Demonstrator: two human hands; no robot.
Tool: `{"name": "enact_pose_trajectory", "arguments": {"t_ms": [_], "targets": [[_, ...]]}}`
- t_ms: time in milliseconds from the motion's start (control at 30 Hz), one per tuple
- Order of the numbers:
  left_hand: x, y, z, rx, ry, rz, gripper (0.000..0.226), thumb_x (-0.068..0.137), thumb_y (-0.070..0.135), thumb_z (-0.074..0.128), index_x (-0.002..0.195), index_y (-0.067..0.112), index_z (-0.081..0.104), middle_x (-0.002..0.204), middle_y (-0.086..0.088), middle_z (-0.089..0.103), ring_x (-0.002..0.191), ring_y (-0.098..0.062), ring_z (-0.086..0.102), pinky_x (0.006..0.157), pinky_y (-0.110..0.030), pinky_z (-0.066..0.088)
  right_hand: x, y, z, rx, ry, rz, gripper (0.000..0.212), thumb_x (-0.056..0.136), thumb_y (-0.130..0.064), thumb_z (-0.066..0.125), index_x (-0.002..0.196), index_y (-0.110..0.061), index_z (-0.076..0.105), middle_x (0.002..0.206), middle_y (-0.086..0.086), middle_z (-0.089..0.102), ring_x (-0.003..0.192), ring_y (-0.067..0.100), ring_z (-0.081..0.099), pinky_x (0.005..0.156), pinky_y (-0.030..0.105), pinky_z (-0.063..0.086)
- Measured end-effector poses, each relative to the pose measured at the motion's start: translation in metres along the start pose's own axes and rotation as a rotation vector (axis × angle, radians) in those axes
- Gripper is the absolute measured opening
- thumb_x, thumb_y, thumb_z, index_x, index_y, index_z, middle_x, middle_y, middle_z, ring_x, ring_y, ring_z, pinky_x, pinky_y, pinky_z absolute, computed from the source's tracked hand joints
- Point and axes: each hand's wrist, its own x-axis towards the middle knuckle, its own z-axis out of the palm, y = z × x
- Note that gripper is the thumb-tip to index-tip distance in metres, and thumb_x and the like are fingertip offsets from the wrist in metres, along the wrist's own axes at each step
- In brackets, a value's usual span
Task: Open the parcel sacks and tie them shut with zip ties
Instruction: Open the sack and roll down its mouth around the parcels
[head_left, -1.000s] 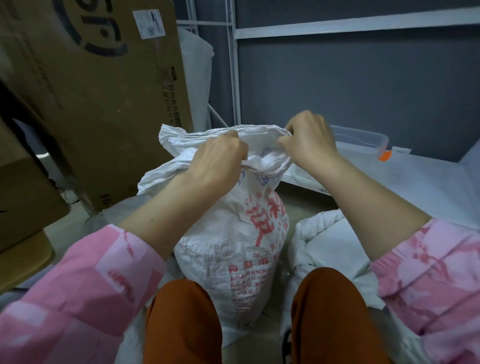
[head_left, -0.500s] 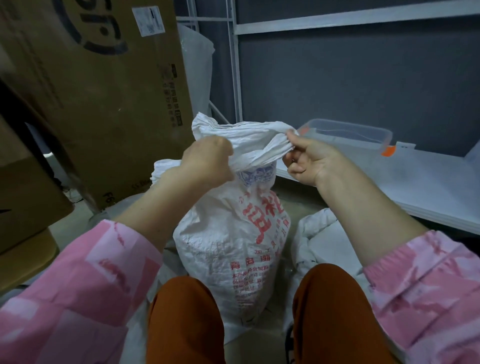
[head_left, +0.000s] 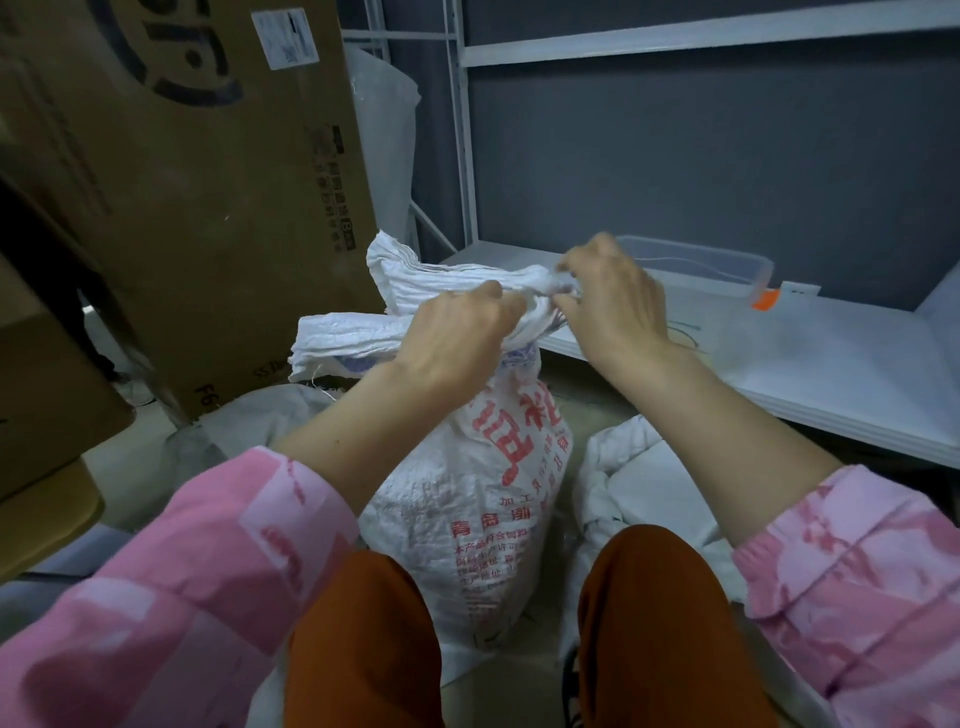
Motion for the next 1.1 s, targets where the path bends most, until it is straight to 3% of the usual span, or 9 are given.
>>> {"name": "enact_pose_trajectory", "arguments": {"t_ms": [100,167,300,367,467,633,733,900,1100], "targets": [[-0.006,0.005,0.007,0.109,-0.014,0.067,0.020,0.089,0.011,0.057,0.108,0.015,0.053,0.097,-0.003,0.053,0.066,-0.018,0.039,0.057,-0.031,0.029,0.002,-0.001,0.004,-0.099,-0.092,-0.088,0.016,0.092,-0.014,0.056,0.086,-0.008,0.069,0.092,0.009,0.062,0.080,0.030,0.058,0.062,0.033,0.041],[-0.011,0.007,0.010,0.125,-0.091,0.063,0.014,0.089,0.014,0.059,0.102,0.015,0.053,0.097,-0.002,0.054,0.069,-0.017,0.044,0.057,-0.029,0.030,0.005,0.001,0.004,0.197,-0.163,0.091,0.023,0.089,-0.016,0.060,0.070,-0.005,0.067,0.072,0.009,0.058,0.064,0.021,0.052,0.055,0.028,0.040],[-0.017,0.010,-0.005,-0.436,-0.869,-0.101,0.029,0.082,0.034,0.072,0.098,0.011,0.064,0.090,0.001,0.069,0.066,-0.010,0.067,0.052,-0.016,0.048,0.008,0.012,-0.001,1.218,-0.429,0.735,0.013,0.090,-0.003,0.058,0.077,-0.004,0.058,0.067,0.005,0.049,0.038,0.004,0.030,0.031,0.013,0.019],[-0.012,0.008,-0.010,-0.608,-0.729,-0.203,0.026,0.084,0.033,0.070,0.099,0.011,0.070,0.092,-0.001,0.072,0.064,-0.008,0.068,0.053,-0.015,0.049,0.004,0.017,-0.001,1.460,-0.590,0.856,0.022,0.094,-0.004,0.051,0.073,-0.009,0.053,0.060,0.000,0.048,0.031,0.001,0.025,0.029,0.010,0.012],[0.003,-0.007,-0.009,-0.358,-0.089,-0.345,0.033,0.085,0.026,0.070,0.116,0.018,0.063,0.123,-0.001,0.061,0.098,-0.019,0.063,0.078,-0.029,0.050,-0.005,0.023,0.001,1.562,-0.731,0.780,0.026,0.096,-0.005,0.045,0.072,-0.010,0.054,0.050,-0.004,0.049,0.031,0.000,0.024,0.033,0.011,0.008],[0.017,-0.021,0.003,-0.429,-0.176,-0.189,0.038,0.085,0.028,0.070,0.122,0.019,0.062,0.127,0.001,0.059,0.112,-0.019,0.056,0.091,-0.033,0.047,-0.016,0.036,-0.001,1.539,-0.814,0.589,0.024,0.095,-0.004,0.047,0.073,-0.006,0.056,0.051,-0.004,0.046,0.033,-0.001,0.025,0.036,0.013,0.008],[0.023,-0.019,0.001,-0.559,-0.343,-0.171,0.022,0.086,0.027,0.068,0.104,0.015,0.072,0.101,0.000,0.069,0.083,-0.017,0.061,0.064,-0.020,0.049,-0.019,0.049,-0.005,1.435,-0.813,0.584,0.021,0.091,-0.002,0.051,0.070,-0.004,0.057,0.048,-0.004,0.043,0.034,0.000,0.025,0.036,0.014,0.008],[0.038,-0.014,-0.002,-0.426,-0.472,-0.165,0.016,0.087,0.037,0.065,0.081,0.022,0.067,0.073,0.010,0.060,0.067,-0.011,0.056,0.057,-0.018,0.043,-0.020,0.038,-0.025,0.611,-0.479,0.458,0.014,0.078,-0.015,0.074,0.091,-0.012,0.071,0.083,0.000,0.063,0.067,0.009,0.051,0.053,0.019,0.036],[0.056,0.002,-0.001,-0.161,-0.470,-0.219,0.036,0.089,0.044,0.059,0.062,0.022,0.053,0.064,0.002,0.055,0.058,-0.016,0.051,0.052,-0.025,0.034,-0.023,0.001,-0.036,0.225,-0.271,0.124,0.029,0.076,-0.019,0.070,0.094,0.005,0.069,0.096,0.022,0.066,0.091,0.034,0.061,0.076,0.039,0.052]]}}
